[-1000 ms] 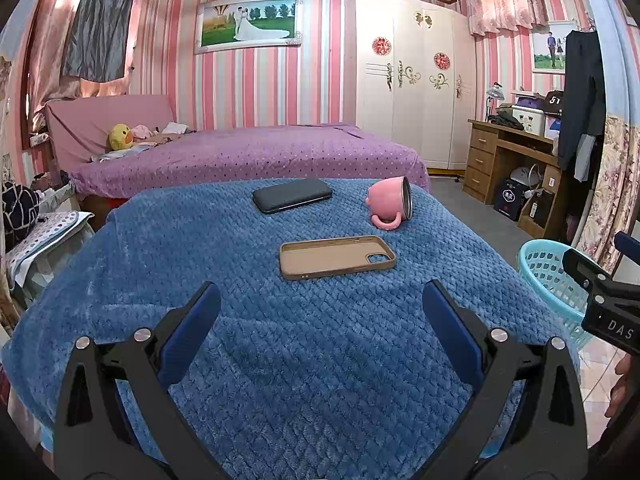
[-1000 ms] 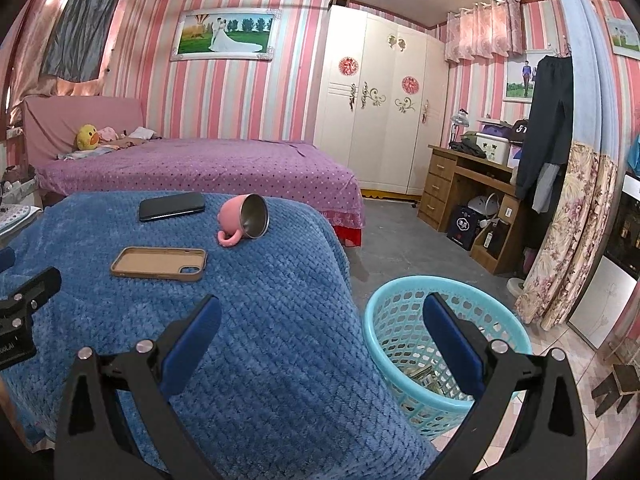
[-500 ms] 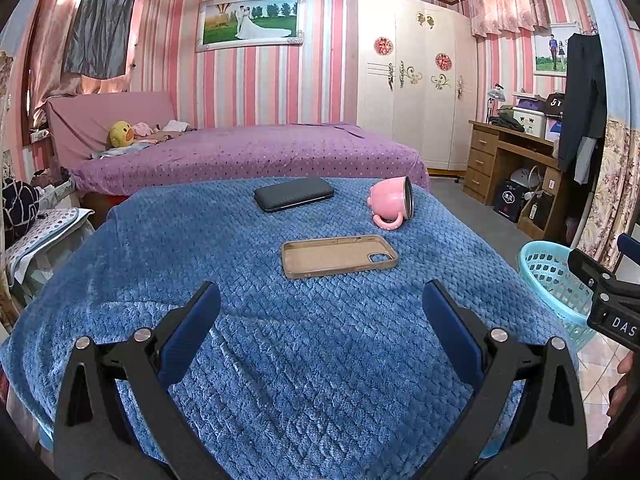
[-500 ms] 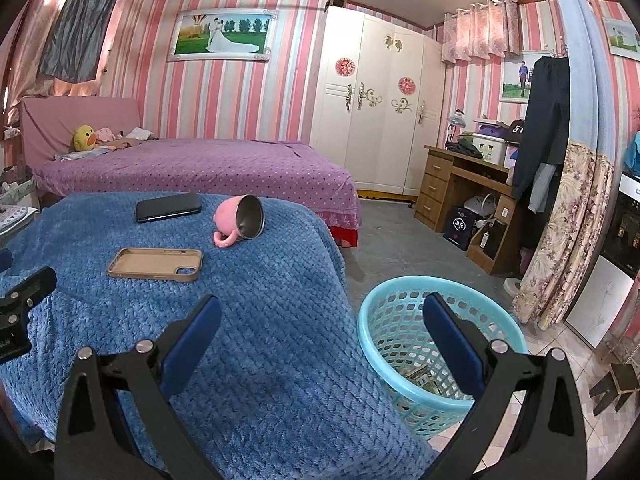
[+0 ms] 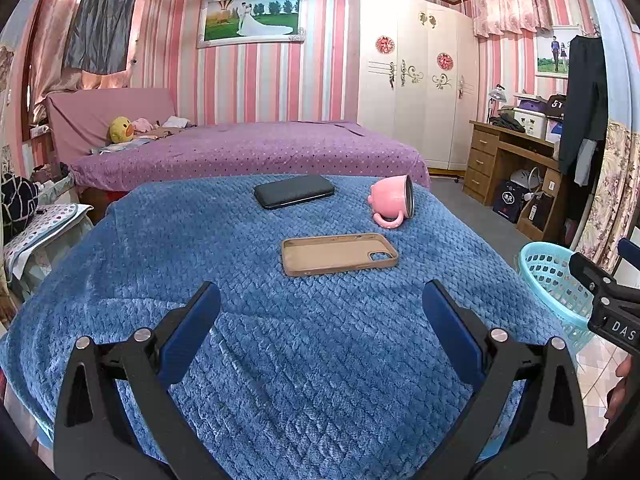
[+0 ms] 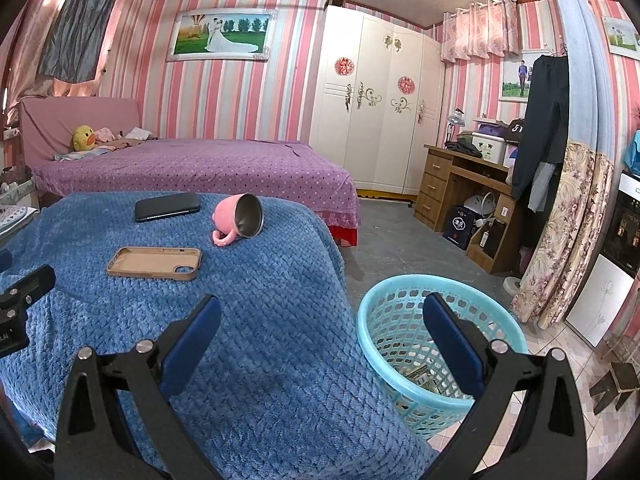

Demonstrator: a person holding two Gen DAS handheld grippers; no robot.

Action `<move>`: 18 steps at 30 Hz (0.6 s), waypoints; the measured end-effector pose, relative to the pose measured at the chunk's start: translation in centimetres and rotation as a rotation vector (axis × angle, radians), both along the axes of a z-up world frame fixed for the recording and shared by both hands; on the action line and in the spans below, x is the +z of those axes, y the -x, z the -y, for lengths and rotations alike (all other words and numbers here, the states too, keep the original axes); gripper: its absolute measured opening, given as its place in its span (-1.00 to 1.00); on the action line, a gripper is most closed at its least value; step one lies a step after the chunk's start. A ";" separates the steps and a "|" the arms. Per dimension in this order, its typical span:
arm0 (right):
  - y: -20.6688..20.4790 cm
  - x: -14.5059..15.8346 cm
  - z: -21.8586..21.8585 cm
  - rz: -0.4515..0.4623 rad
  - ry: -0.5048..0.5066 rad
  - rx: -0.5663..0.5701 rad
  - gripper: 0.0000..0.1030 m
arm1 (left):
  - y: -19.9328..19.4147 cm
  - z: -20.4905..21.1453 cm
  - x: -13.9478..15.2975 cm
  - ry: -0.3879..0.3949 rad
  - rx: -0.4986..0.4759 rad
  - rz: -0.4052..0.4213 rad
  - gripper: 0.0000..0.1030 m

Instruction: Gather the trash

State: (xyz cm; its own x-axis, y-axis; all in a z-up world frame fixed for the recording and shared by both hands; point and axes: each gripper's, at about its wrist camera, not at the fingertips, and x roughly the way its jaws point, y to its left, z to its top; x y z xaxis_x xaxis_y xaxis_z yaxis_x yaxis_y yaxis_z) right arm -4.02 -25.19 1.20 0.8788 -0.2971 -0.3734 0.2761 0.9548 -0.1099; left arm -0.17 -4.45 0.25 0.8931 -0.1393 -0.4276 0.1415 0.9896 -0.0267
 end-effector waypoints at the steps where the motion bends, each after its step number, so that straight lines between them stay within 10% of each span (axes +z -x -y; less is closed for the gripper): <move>1: 0.0 0.0 0.0 0.000 0.001 -0.001 0.91 | 0.0 0.0 0.0 0.001 0.000 -0.002 0.90; 18: 0.0 -0.4 0.0 -0.005 0.003 0.001 0.91 | -0.1 -0.1 0.0 0.004 0.001 -0.005 0.89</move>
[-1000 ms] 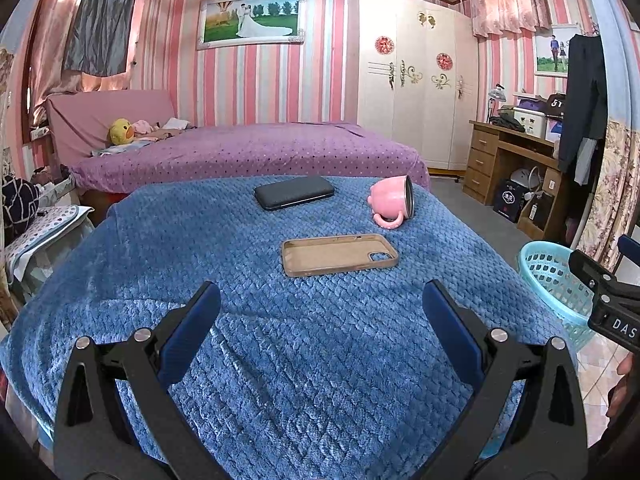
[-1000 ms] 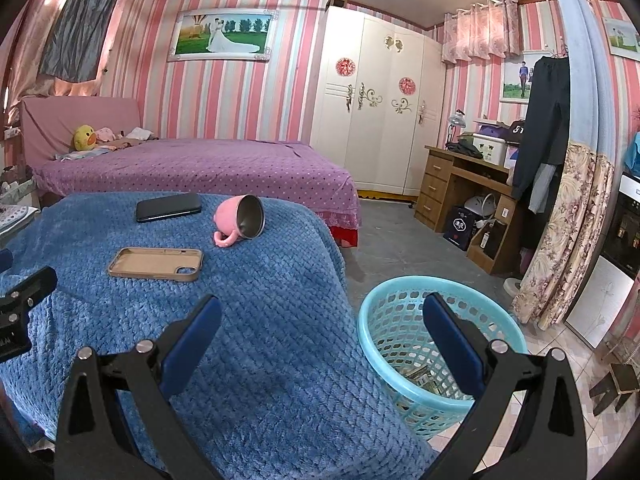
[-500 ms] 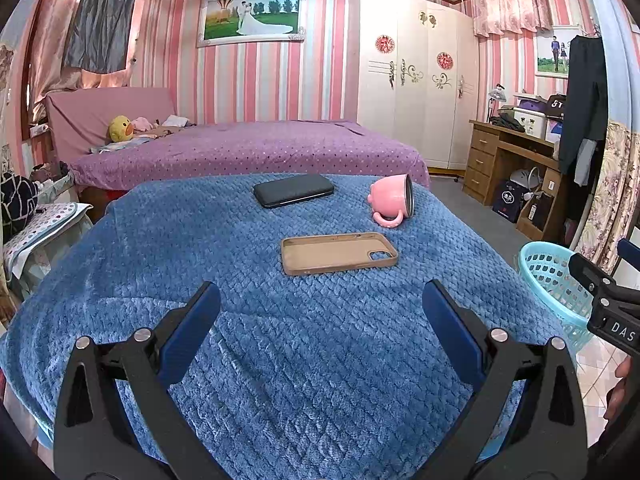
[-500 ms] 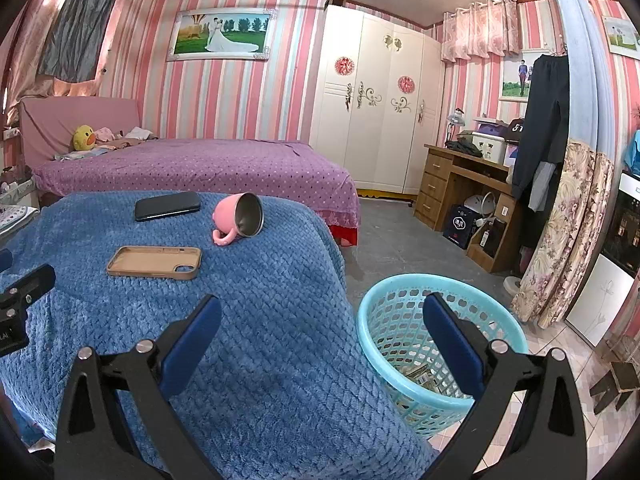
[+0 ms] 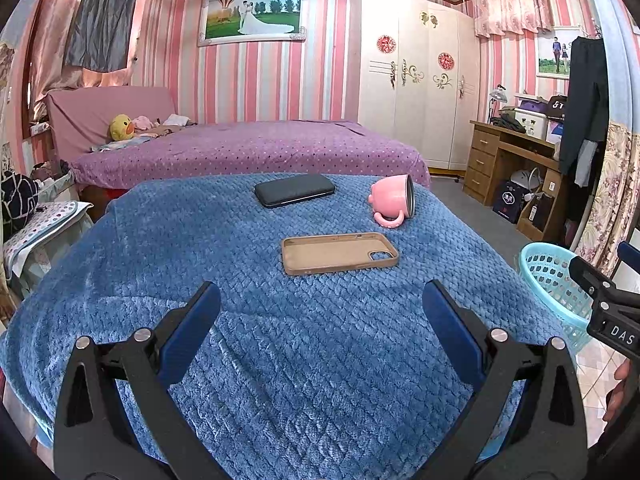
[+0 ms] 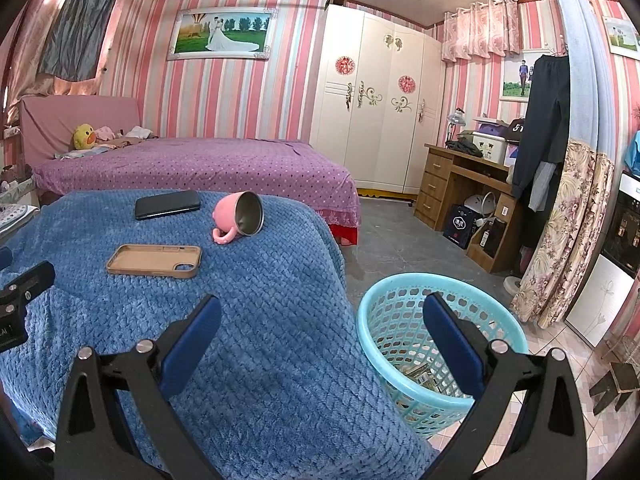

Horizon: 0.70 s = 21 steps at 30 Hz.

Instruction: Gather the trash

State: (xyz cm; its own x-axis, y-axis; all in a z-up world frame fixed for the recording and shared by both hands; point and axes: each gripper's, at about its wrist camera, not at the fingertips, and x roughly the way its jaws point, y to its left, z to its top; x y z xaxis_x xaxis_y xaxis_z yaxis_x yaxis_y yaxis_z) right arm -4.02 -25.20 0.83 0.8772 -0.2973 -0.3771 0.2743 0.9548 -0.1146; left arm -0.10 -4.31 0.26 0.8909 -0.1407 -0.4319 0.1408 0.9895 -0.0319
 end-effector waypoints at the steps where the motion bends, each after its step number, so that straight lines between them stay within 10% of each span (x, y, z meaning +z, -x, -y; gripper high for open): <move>1: 0.0 -0.1 0.0 -0.001 0.001 -0.001 0.91 | 0.0 0.0 0.0 -0.001 0.001 0.001 0.89; 21: -0.1 -0.4 0.2 -0.004 0.000 -0.002 0.91 | 0.0 0.2 0.0 0.004 0.011 0.005 0.89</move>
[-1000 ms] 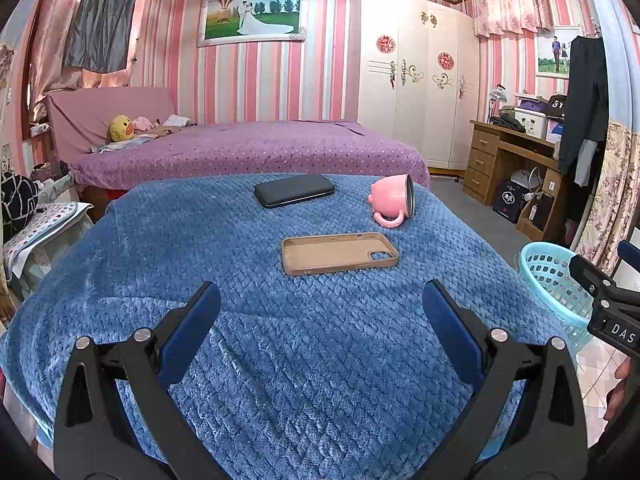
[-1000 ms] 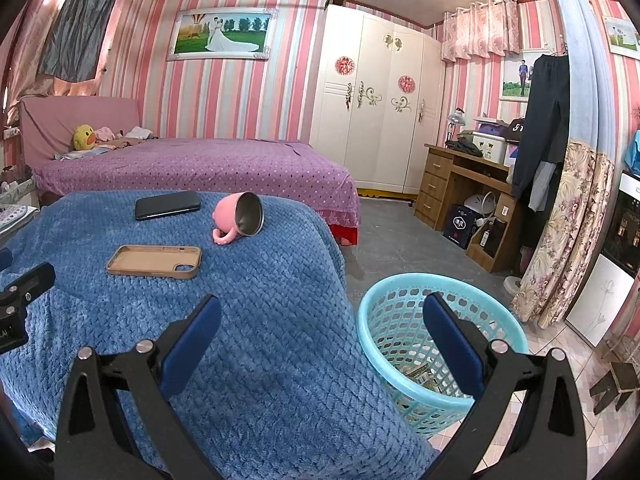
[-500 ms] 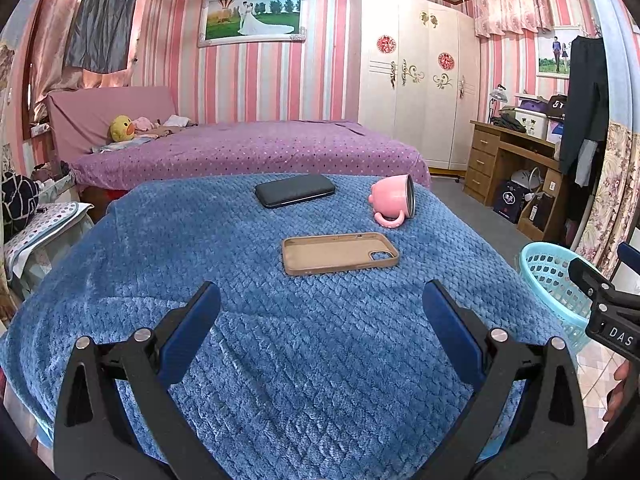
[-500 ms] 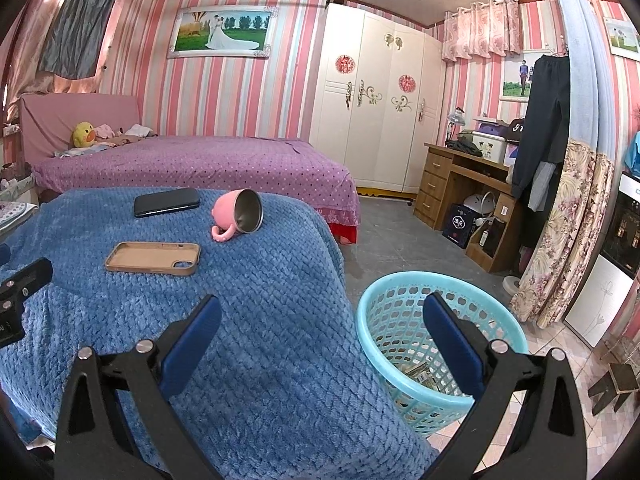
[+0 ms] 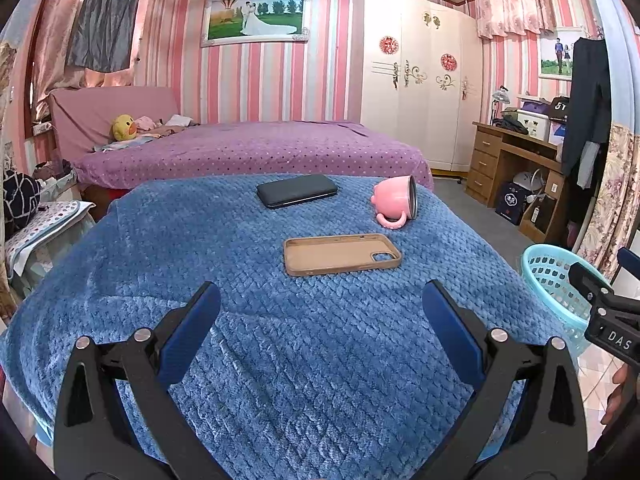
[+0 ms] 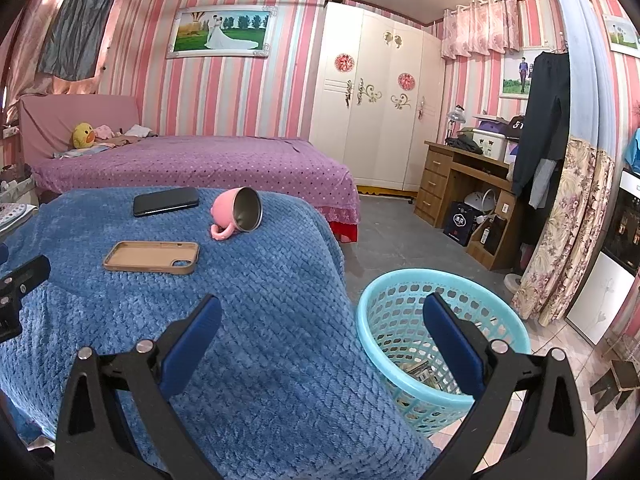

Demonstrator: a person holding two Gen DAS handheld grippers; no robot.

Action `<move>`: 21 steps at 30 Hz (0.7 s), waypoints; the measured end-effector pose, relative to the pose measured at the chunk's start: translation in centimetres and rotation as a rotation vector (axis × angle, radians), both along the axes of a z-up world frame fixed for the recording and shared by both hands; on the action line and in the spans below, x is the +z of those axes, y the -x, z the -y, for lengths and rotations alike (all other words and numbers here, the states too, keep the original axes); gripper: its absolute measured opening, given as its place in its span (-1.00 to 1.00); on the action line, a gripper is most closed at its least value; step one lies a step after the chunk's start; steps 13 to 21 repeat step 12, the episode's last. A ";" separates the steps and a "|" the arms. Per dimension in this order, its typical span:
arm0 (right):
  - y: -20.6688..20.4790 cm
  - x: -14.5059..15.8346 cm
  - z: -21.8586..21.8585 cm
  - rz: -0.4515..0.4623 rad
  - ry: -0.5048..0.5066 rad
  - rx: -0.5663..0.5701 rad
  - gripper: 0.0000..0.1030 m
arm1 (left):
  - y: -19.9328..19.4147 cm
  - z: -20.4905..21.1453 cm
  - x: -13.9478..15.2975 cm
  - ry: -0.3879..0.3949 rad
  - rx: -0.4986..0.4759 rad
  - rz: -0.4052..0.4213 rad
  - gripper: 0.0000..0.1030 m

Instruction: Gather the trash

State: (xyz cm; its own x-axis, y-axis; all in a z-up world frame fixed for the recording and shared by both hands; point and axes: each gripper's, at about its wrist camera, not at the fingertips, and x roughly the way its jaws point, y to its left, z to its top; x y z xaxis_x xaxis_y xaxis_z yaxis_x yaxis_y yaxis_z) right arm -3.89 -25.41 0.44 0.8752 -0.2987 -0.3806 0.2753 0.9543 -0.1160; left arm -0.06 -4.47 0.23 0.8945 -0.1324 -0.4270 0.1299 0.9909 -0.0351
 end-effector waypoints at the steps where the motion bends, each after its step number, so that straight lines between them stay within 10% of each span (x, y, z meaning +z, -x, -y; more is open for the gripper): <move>1: 0.0 0.0 0.0 0.000 0.000 0.002 0.91 | 0.0 0.0 0.1 0.002 0.000 0.001 0.89; 21: -0.2 -0.3 0.0 -0.003 -0.001 0.004 0.91 | -0.3 0.0 -0.1 0.009 0.003 -0.007 0.90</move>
